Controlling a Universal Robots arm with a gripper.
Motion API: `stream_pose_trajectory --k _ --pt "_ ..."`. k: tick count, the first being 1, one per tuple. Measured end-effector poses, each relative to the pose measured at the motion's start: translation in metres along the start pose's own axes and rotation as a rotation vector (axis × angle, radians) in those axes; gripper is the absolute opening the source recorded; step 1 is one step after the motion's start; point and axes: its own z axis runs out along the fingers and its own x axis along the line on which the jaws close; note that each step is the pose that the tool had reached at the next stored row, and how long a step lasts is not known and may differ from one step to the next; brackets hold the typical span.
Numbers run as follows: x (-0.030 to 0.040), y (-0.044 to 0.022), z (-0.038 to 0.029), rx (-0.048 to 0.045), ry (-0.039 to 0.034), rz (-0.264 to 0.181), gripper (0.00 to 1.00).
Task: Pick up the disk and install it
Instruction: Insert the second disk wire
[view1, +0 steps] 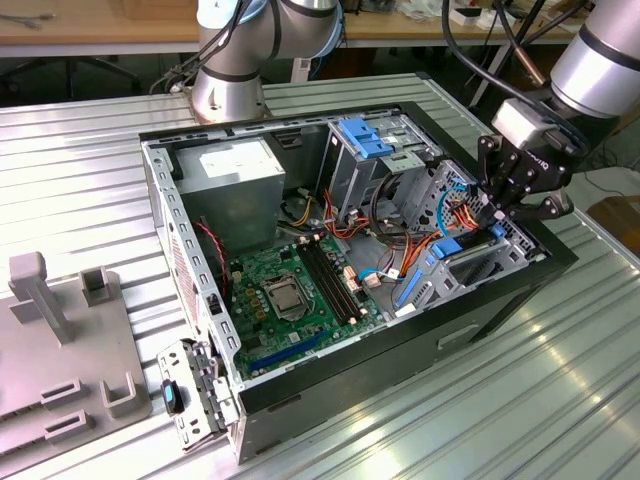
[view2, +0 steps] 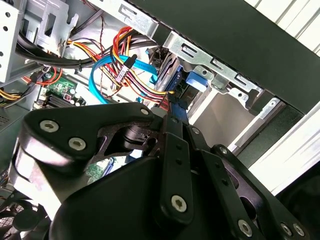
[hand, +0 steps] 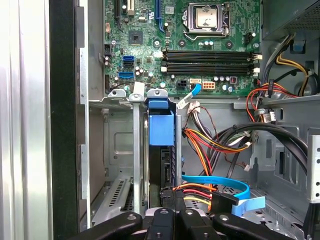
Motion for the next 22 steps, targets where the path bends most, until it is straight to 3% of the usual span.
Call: stream_pose_trajectory --k 6,10,13,15,19,22 --pt "-0.0001 0.0001 -0.0022 0.0000 0.0005 0.000 0.11" --pt "-0.0003 0.0014 -0.0094 -0.0001 0.0005 0.000 0.11" --pt "-0.0012 0.0012 -0.0198 -0.0032 0.0006 0.000 0.11" --pt "-0.0023 0.0010 -0.0247 -0.0061 0.0010 0.000 0.11" --pt "-0.0070 0.0006 -0.0386 -0.0222 0.0015 0.001 0.11" --pt "-0.0171 0.0006 -0.0417 -0.0293 0.0047 0.001 0.11"
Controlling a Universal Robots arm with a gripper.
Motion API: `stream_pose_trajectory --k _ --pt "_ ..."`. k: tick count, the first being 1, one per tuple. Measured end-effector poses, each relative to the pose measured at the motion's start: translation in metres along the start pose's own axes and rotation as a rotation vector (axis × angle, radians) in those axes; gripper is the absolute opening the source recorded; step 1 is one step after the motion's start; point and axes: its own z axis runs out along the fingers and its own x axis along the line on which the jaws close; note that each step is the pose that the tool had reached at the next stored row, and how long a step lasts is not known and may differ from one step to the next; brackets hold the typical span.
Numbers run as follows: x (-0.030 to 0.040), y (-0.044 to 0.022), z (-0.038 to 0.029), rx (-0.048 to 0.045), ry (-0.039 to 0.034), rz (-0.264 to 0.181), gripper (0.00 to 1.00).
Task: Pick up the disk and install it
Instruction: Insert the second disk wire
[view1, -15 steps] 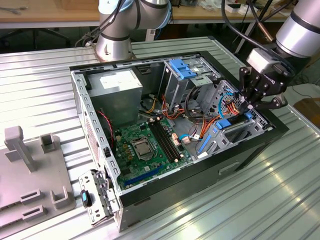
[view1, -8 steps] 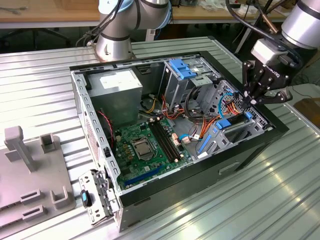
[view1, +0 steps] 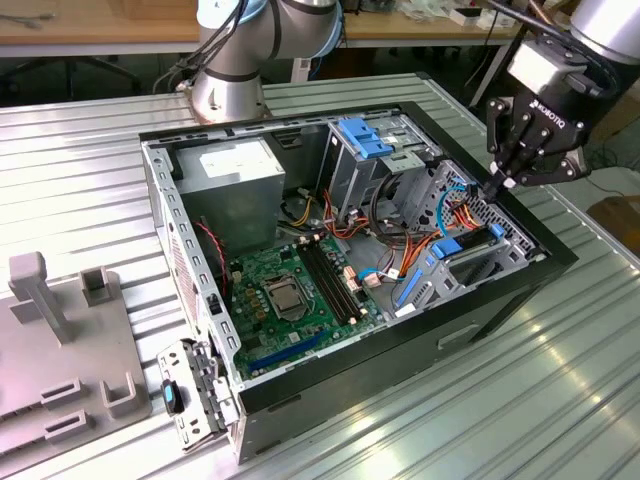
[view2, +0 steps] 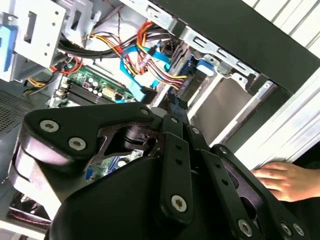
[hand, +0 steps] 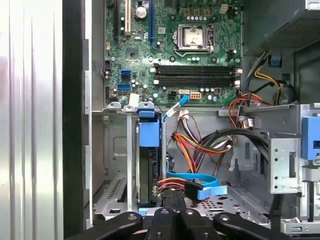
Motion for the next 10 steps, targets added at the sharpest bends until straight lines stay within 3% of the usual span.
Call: stream_pose_trajectory --k 4,6,10 --pt "-0.0120 0.0000 -0.0010 -0.0041 0.0004 0.000 0.11" --pt "-0.0134 0.0001 -0.0010 -0.0054 0.0069 0.000 0.11" --pt "-0.0135 0.0000 -0.0011 -0.0056 0.0087 0.000 0.11"
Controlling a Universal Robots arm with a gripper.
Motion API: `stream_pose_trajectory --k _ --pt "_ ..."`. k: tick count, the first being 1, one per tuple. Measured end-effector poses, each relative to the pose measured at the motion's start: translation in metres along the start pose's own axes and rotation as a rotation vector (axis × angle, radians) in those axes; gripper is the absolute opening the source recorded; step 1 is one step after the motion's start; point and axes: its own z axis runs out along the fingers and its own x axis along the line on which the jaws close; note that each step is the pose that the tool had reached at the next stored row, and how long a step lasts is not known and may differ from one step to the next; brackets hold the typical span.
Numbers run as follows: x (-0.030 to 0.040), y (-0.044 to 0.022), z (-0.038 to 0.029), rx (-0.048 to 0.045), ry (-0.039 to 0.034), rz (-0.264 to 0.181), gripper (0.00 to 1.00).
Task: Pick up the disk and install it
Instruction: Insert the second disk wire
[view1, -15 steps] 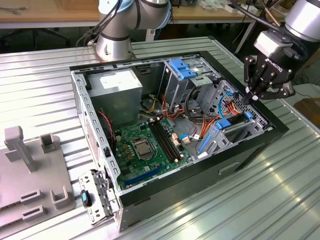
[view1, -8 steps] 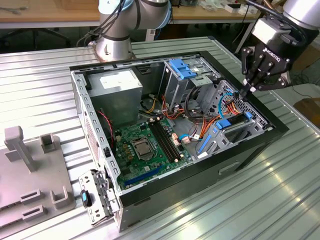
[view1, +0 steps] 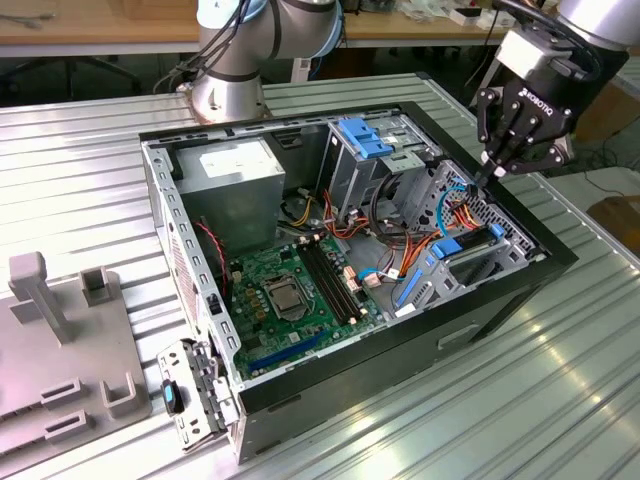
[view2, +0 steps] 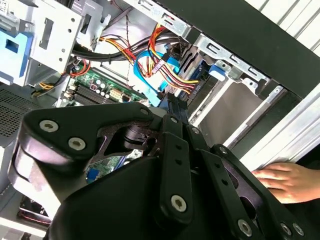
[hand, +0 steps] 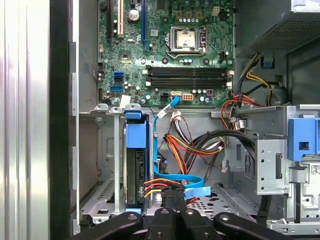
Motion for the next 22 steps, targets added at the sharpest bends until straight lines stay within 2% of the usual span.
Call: stream_pose_trajectory --k 1,3,4,6,7,8,9,11,14,22 --pt "-0.0018 0.0000 0.0000 0.0000 0.0014 0.000 0.17" --pt "-0.0072 0.0000 0.0001 0.0000 0.0076 0.000 0.17" --pt "-0.0105 0.0000 0.0002 0.0000 0.0122 0.000 0.24" --pt "-0.0152 0.0001 0.0005 0.0002 0.0265 0.000 0.24" --pt "-0.0152 0.0001 0.0008 0.0002 0.0307 0.000 0.24" --pt "-0.0151 0.0001 0.0010 0.0002 0.0397 0.000 0.24" --pt "-0.0151 0.0001 0.0012 0.0003 0.0555 0.000 0.24" --pt "-0.0160 0.0001 0.0020 0.0004 0.0781 0.000 0.24" --pt "-0.0245 0.0001 0.0025 0.0004 0.0808 0.000 0.24" --pt "-0.0259 0.0001 0.0069 0.0005 0.0895 0.000 0.25"
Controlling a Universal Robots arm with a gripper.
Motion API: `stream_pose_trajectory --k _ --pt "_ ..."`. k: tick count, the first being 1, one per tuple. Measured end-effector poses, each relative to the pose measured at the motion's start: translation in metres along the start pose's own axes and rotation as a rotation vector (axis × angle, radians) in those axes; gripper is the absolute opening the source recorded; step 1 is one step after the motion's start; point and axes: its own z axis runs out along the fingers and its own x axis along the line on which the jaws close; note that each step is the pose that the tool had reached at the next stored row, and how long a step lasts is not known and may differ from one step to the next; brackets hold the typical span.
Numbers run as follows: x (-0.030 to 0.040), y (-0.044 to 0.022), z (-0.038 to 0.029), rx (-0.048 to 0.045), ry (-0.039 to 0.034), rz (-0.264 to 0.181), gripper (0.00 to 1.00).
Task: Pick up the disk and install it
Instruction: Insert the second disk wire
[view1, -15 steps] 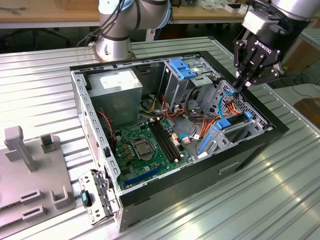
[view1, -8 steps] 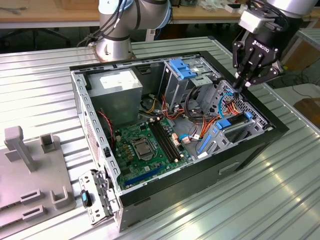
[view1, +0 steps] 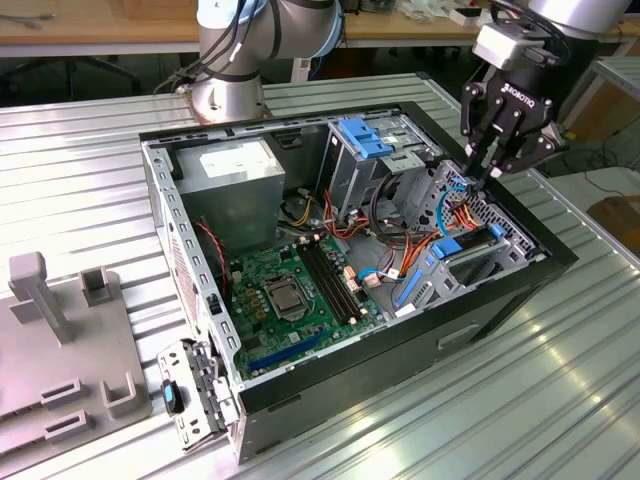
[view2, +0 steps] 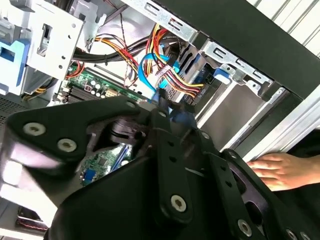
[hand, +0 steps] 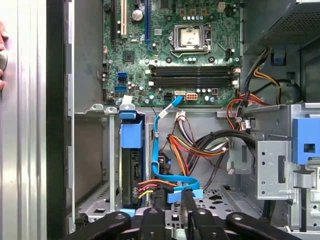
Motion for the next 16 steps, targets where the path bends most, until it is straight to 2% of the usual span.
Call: stream_pose_trajectory --k 2,11,16 --pt "-0.0001 0.0000 0.0007 0.0000 0.0012 0.000 0.38" --pt "-0.0059 0.0000 0.0039 0.0001 0.0077 0.000 0.38" --pt "-0.0064 0.0000 0.0054 0.0001 0.0119 0.000 0.38"
